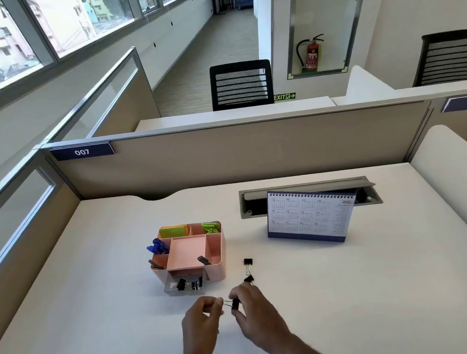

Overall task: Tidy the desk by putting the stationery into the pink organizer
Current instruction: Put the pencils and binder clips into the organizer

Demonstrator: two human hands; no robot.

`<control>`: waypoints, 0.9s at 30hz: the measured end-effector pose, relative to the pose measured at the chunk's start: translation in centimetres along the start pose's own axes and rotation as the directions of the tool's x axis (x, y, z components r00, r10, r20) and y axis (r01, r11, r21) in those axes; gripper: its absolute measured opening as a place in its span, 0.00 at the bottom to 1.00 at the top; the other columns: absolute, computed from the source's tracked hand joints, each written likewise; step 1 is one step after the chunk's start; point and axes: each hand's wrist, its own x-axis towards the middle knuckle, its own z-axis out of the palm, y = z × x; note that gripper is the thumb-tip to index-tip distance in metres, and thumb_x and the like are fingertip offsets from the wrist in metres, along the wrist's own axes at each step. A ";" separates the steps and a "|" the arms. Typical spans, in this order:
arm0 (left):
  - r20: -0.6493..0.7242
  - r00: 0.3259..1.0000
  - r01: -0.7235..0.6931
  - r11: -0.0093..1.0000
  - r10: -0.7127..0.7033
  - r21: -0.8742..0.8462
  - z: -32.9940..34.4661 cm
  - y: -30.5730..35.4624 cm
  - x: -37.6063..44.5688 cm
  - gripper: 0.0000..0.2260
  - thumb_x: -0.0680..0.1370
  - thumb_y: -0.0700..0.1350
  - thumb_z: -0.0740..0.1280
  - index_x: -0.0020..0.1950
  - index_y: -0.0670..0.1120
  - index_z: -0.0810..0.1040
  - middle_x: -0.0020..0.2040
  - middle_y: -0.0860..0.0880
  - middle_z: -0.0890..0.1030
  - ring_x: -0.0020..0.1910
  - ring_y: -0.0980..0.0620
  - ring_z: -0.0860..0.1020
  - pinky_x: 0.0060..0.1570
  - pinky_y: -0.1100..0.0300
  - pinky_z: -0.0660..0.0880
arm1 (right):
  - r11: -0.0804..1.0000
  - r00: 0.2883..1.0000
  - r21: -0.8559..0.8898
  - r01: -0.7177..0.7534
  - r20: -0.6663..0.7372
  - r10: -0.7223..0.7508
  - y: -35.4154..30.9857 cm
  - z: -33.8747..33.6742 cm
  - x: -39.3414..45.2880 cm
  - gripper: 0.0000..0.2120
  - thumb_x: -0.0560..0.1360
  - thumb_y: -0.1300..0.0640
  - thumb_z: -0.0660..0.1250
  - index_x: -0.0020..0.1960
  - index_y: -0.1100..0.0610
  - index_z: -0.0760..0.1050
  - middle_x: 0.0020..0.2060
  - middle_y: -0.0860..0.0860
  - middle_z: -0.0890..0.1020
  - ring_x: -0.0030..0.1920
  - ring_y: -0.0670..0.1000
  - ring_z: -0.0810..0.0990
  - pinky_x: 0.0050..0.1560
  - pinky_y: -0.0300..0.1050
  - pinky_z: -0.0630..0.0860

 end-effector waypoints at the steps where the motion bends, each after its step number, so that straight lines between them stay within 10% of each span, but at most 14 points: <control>1: -0.009 1.000 0.021 0.999 -0.022 -0.046 0.0 0.1 0.2 0.06 0.78 0.44 0.72 0.41 0.47 0.81 0.33 0.48 0.84 0.26 0.57 0.78 0.25 0.64 0.73 | 1.000 1.000 0.014 0.017 -0.001 -0.017 0.0 -0.2 0.2 0.12 0.76 0.58 0.67 0.58 0.52 0.70 0.55 0.47 0.74 0.56 0.47 0.74 0.53 0.40 0.75; 10: -0.307 0.916 0.161 0.937 -0.259 -0.309 -3.6 -0.6 4.2 0.08 0.78 0.47 0.71 0.42 0.45 0.83 0.34 0.46 0.80 0.34 0.47 0.76 0.36 0.56 0.72 | 0.998 0.995 -0.063 -0.027 0.097 0.033 2.1 -0.3 -0.3 0.23 0.77 0.51 0.65 0.70 0.53 0.66 0.66 0.48 0.72 0.66 0.49 0.69 0.63 0.42 0.70; 20: -0.255 0.919 0.293 0.954 -0.300 -0.065 -4.9 -1.4 7.8 0.13 0.78 0.48 0.70 0.55 0.41 0.85 0.50 0.41 0.85 0.47 0.45 0.79 0.47 0.53 0.75 | 0.893 0.911 -0.450 0.012 0.372 0.175 5.5 0.2 -0.4 0.29 0.80 0.59 0.57 0.77 0.62 0.51 0.79 0.57 0.51 0.78 0.56 0.52 0.74 0.53 0.59; 27: -0.356 0.891 0.282 0.958 -0.282 -0.052 -4.5 -0.9 6.2 0.11 0.79 0.53 0.68 0.53 0.46 0.80 0.51 0.43 0.84 0.46 0.47 0.78 0.42 0.56 0.72 | 0.861 0.920 -0.508 0.036 0.353 0.170 6.2 0.3 -0.3 0.29 0.75 0.67 0.57 0.76 0.61 0.56 0.78 0.56 0.55 0.77 0.56 0.57 0.73 0.54 0.61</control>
